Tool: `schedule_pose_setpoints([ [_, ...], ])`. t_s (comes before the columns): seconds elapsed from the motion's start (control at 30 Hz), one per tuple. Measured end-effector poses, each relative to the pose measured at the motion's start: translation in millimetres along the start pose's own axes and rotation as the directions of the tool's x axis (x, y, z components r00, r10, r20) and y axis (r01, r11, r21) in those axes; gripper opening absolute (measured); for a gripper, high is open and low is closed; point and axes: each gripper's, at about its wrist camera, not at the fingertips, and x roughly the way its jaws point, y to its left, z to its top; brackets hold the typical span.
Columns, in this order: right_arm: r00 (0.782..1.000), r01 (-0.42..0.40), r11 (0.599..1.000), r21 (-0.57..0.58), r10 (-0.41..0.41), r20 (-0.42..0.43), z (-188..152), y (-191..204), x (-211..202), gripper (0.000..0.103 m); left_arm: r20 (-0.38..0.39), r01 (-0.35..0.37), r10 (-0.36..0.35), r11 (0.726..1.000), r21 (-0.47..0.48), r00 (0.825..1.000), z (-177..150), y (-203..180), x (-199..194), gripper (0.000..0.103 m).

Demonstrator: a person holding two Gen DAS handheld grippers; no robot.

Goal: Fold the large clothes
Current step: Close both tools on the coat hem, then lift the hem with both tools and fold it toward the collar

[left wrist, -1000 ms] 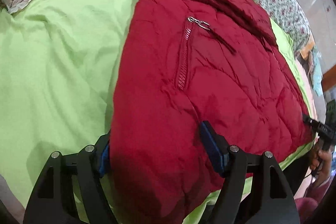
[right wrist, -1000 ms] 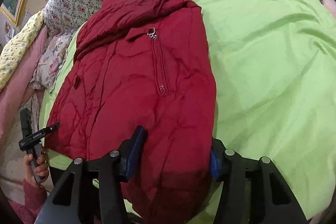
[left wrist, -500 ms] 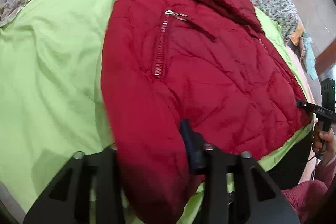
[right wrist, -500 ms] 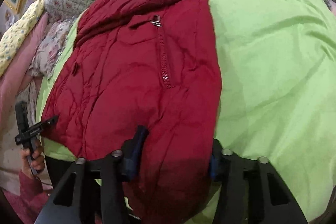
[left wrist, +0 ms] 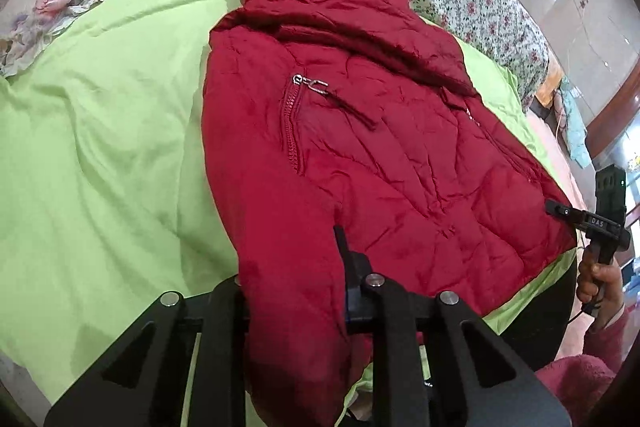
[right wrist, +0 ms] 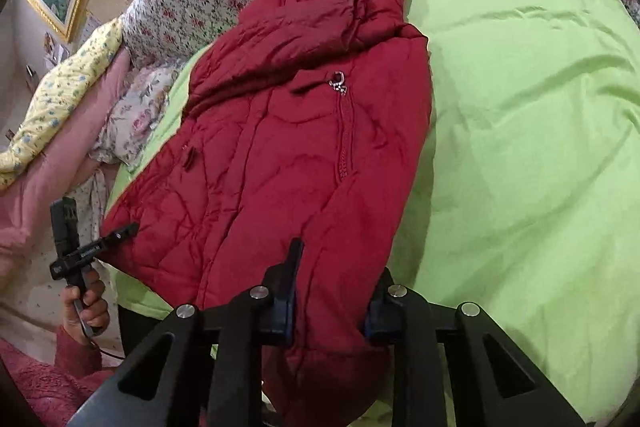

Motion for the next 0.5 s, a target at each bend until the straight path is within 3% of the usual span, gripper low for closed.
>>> schedule_pose_setpoints([
  [0.13, 0.999, -0.024, 1.000, 0.014, 0.023, 0.046, 4, 0, -7, 0.021, 0.016, 0.002, -0.001, 0.999, -0.046, 1.000, 7, 3, -10, 0.017],
  [0.5, 0.982, -0.013, 1.000, 0.018, 0.010, 0.190, 26, 4, -26, 0.020, 0.140, 0.035, -0.026, 0.997, -0.062, 0.990, 50, -3, -30, 0.017],
])
